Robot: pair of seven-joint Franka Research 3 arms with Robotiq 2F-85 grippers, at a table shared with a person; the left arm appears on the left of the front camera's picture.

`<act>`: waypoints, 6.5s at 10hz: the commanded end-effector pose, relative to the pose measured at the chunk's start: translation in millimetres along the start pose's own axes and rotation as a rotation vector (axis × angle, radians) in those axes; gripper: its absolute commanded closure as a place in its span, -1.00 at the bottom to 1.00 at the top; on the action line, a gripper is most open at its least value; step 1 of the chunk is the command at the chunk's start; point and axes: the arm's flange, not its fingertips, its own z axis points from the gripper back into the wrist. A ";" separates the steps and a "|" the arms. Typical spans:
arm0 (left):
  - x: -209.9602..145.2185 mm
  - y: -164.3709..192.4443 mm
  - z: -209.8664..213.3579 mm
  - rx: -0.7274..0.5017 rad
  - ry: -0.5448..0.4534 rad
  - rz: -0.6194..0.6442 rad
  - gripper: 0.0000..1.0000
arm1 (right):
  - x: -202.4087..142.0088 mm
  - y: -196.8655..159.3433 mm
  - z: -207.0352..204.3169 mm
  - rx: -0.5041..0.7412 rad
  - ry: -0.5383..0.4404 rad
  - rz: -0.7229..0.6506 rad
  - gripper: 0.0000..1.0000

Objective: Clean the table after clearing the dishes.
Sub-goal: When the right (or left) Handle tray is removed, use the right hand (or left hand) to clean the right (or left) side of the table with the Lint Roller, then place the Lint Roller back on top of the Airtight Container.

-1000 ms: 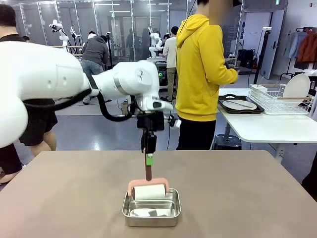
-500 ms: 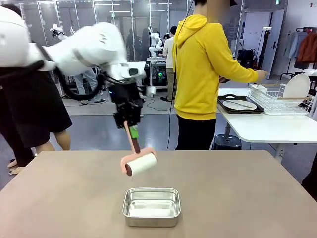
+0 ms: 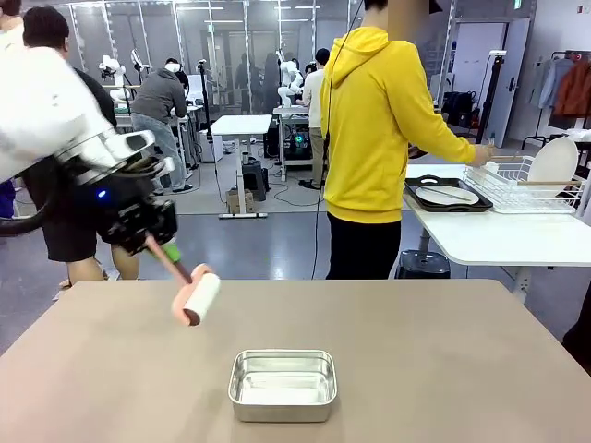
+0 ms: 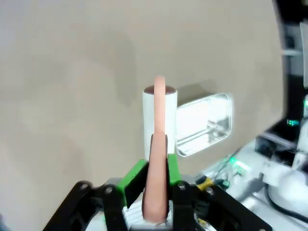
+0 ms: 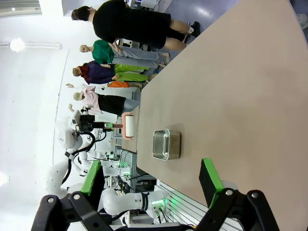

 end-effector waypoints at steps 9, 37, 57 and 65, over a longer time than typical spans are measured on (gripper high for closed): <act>-18.6 53.4 -23.9 -0.083 -0.122 0.132 0.76 | -1.2 2.6 -1.5 0.017 -0.008 0.004 -1.00; -40.0 322.3 28.1 0.179 -0.061 0.165 0.54 | -1.2 2.6 -1.5 0.017 -0.008 0.004 -1.00; -73.4 262.1 130.7 0.163 -0.221 0.050 0.54 | -1.2 2.6 -1.5 0.017 -0.008 0.004 -1.00; 16.5 5.8 122.4 0.261 0.165 -0.988 0.54 | -1.2 2.6 -1.5 0.017 -0.008 0.004 -1.00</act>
